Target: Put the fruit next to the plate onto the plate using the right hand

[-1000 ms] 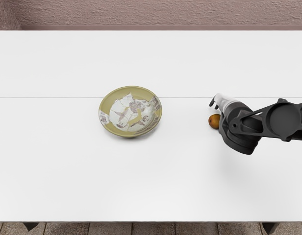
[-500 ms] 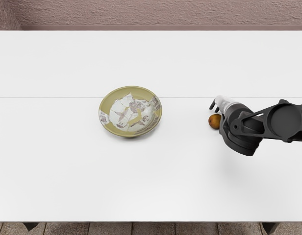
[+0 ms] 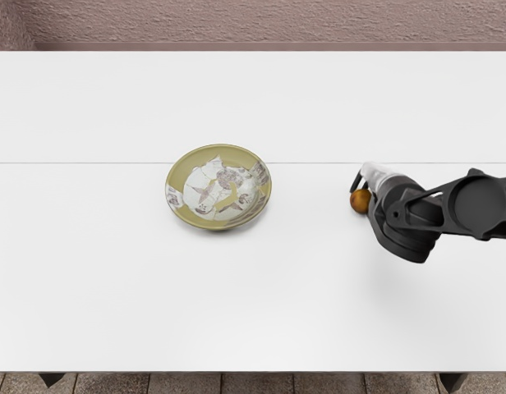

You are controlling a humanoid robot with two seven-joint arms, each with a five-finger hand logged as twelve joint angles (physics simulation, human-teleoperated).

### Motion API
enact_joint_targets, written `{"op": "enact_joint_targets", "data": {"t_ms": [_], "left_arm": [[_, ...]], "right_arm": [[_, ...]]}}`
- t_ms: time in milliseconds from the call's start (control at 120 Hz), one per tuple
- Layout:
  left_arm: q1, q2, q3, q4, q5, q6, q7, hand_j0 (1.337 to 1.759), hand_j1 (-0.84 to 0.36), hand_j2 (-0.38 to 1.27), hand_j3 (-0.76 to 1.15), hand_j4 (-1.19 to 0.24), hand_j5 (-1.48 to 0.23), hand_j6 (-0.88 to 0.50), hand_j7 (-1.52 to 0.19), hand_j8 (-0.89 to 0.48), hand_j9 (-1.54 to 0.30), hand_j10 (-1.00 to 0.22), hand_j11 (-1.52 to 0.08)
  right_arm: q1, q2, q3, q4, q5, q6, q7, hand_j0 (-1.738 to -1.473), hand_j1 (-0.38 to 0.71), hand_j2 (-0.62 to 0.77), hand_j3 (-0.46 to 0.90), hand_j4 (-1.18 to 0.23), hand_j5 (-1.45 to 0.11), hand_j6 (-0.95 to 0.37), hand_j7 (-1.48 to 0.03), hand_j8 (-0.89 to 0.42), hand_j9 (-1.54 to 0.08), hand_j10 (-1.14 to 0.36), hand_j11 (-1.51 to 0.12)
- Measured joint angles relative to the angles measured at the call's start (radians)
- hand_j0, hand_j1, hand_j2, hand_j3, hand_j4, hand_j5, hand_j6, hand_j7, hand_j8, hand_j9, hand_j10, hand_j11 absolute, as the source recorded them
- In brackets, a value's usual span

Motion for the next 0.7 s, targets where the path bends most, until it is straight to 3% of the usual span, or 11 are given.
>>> {"op": "enact_joint_targets", "data": {"t_ms": [75,117,142,175,208,225,383,433,483,558,700], "left_arm": [[0.000,0.000,0.000,0.000,0.000,0.000,0.000,1.658,0.34,0.00,0.00,0.00,0.00,0.00,0.00,0.00,0.00,0.00,0.00],[0.000,0.000,-0.001,0.000,0.000,0.000,0.000,1.658,0.34,0.00,0.00,0.00,0.00,0.00,0.00,0.00,0.00,0.00,0.00],[0.000,0.000,-0.001,0.000,0.000,0.000,0.000,1.658,0.34,0.00,0.00,0.00,0.00,0.00,0.00,0.00,0.00,0.00,0.00],[0.000,0.000,-0.001,0.000,0.000,0.000,0.000,1.658,0.34,0.00,0.00,0.00,0.00,0.00,0.00,0.00,0.00,0.00,0.00],[0.000,0.000,-0.001,0.000,0.000,0.000,0.000,1.658,0.34,0.00,0.00,0.00,0.00,0.00,0.00,0.00,0.00,0.00,0.00],[0.000,0.000,-0.001,0.000,0.000,0.000,0.000,1.658,0.34,0.00,0.00,0.00,0.00,0.00,0.00,0.00,0.00,0.00,0.00],[0.000,0.000,0.000,0.000,0.000,0.000,0.000,1.658,0.34,0.00,0.00,0.00,0.00,0.00,0.00,0.00,0.00,0.00,0.00],[0.000,0.000,0.000,0.000,0.000,0.000,0.000,1.658,0.34,0.00,0.00,0.00,0.00,0.00,0.00,0.00,0.00,0.00,0.00],[0.000,0.000,0.000,0.000,0.000,0.000,0.000,1.658,0.34,0.00,0.00,0.00,0.00,0.00,0.00,0.00,0.00,0.00,0.00],[0.000,0.000,0.000,0.000,0.000,0.000,0.000,1.658,0.34,0.00,0.00,0.00,0.00,0.00,0.00,0.00,0.00,0.00,0.00],[0.000,0.000,0.000,0.000,0.000,0.000,0.000,1.658,0.34,0.00,0.00,0.00,0.00,0.00,0.00,0.00,0.00,0.00,0.00]], "right_arm": [[-0.022,-0.002,0.028,-0.002,0.002,-0.009,-0.007,-1.647,0.37,-0.04,0.00,-0.51,-0.79,-0.21,-0.99,-0.24,-1.06,-0.50,-0.83],[-0.031,-0.007,0.041,-0.002,0.002,-0.012,-0.009,-1.638,0.39,0.03,0.00,-0.49,-0.84,-0.13,-1.11,-0.20,-1.12,-0.48,-0.90],[-0.036,-0.009,0.047,-0.003,0.001,-0.012,-0.008,-1.649,0.41,0.00,0.10,-0.47,-0.86,-0.14,-1.08,-0.17,-1.17,-0.47,-0.93],[-0.040,-0.013,0.054,-0.003,0.001,-0.013,-0.008,-1.654,0.42,0.00,0.13,-0.45,-0.88,-0.11,-1.14,-0.14,-1.20,-0.46,-0.97],[-0.043,-0.017,0.064,-0.003,0.005,-0.012,-0.008,-1.667,0.43,0.05,0.08,-0.44,-0.91,-0.13,-1.15,-0.19,-1.18,-0.47,-1.00],[-0.045,-0.020,0.071,-0.003,0.005,-0.011,-0.007,-1.658,0.42,0.09,0.00,-0.45,-0.93,-0.19,-1.15,-0.24,-1.18,-0.47,-1.01],[-0.050,-0.079,0.176,-0.003,0.004,-0.005,-0.003,-1.648,0.32,0.23,0.00,-0.65,-1.03,-0.44,-1.14,-0.51,-1.16,-0.61,-1.08],[-0.050,-0.098,0.216,-0.005,0.004,-0.004,-0.003,-1.646,0.29,0.20,0.00,-0.66,-1.06,-0.46,-1.14,-0.51,-1.16,-0.61,-1.09],[-0.051,-0.113,0.256,-0.006,0.006,-0.004,-0.003,-1.646,0.34,0.29,0.00,-0.65,-1.07,-0.45,-1.14,-0.51,-1.16,-0.62,-1.10],[-0.051,-0.118,0.297,-0.010,0.007,-0.004,-0.002,-1.644,0.34,0.30,0.00,-0.61,-1.10,-0.43,-1.14,-0.48,-1.16,-0.58,-1.12],[-0.049,-0.020,0.336,-0.047,0.012,-0.003,-0.002,-1.645,0.37,0.34,0.00,-0.57,-1.14,-0.40,-1.14,-0.45,-1.17,-0.57,-1.15]]}}
